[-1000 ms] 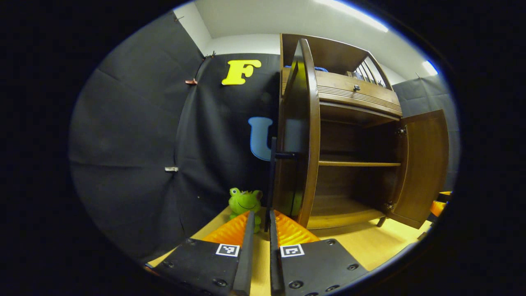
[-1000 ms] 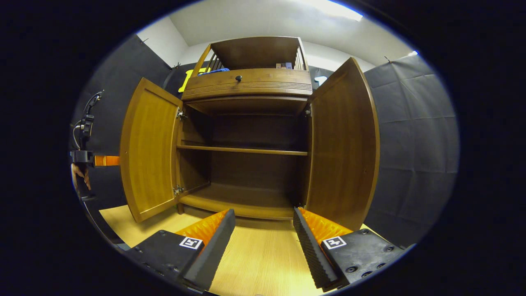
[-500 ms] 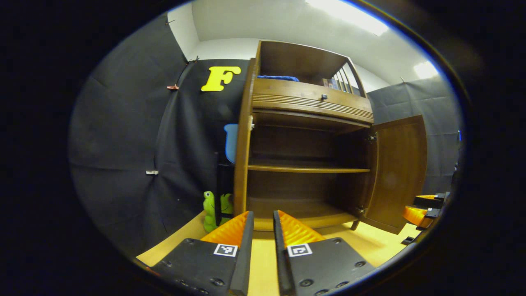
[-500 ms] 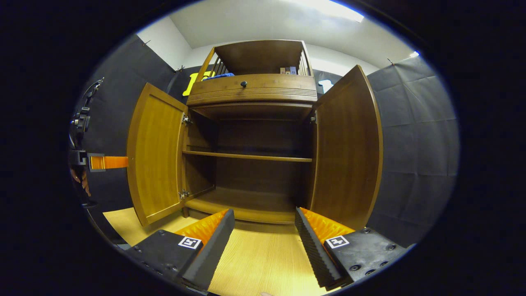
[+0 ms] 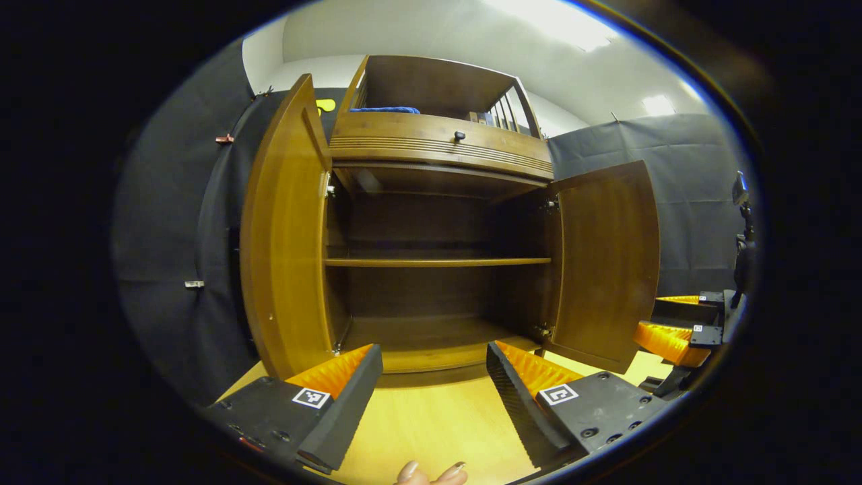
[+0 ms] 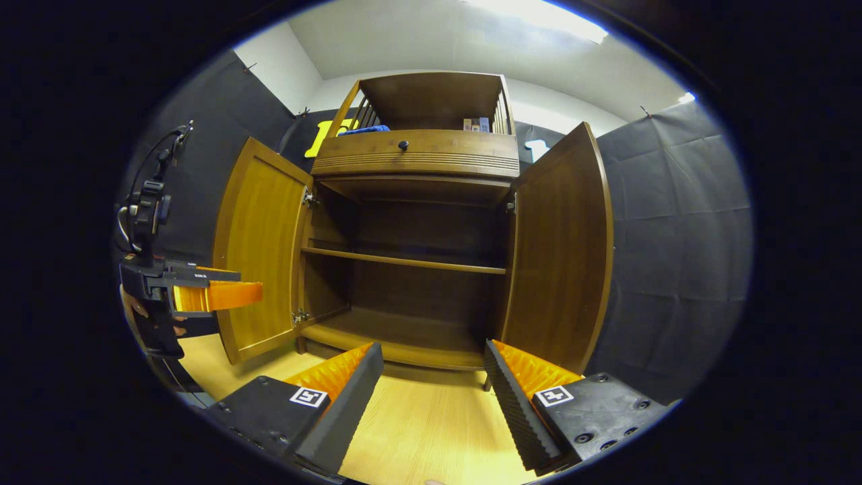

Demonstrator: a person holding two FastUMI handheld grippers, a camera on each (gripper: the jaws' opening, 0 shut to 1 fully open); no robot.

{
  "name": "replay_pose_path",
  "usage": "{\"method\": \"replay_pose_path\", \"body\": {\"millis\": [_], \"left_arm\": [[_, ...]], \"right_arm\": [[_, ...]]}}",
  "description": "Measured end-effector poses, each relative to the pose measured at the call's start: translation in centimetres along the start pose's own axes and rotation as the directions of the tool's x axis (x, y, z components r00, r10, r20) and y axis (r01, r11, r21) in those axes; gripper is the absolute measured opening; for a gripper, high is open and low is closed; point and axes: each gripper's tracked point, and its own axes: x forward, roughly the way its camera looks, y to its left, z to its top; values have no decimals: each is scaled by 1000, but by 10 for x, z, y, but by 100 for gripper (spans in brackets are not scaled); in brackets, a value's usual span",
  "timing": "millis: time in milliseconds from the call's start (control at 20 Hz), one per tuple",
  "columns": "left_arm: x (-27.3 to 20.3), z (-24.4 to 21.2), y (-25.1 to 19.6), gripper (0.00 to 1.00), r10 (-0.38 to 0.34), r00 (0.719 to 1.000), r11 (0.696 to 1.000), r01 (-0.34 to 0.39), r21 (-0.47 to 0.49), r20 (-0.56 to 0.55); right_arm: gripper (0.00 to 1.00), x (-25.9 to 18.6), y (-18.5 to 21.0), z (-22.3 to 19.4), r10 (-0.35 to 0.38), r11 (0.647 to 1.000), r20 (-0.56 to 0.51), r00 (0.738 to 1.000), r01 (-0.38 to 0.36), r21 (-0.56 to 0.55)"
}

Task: Open the right door of the double-door shoe cabinet with the right hand, and open the left door with the left hand.

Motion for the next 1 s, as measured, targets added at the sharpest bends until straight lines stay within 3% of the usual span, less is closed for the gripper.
{"method": "replay_pose_path", "body": {"millis": [50, 100, 250, 1000], "left_arm": [[3, 0, -3, 94, -1, 1000, 1000, 1, -2, 4], [5, 2, -6, 100, 0, 1000, 1000, 0, 0, 9], [11, 0, -14, 96, -13, 1000, 1000, 13, -4, 5], [11, 3, -35, 100, -44, 999, 999, 44, -12, 14]], "right_arm": [[96, 0, -1, 0, 1, 1000, -2, 1000, -1, -3], [96, 0, -3, 1, 3, 1000, -2, 1000, -3, -3], [96, 2, -8, 5, 9, 1000, 11, 1000, -9, 3], [96, -18, 3, 31, 74, 997, 100, 992, -75, 3]]}}
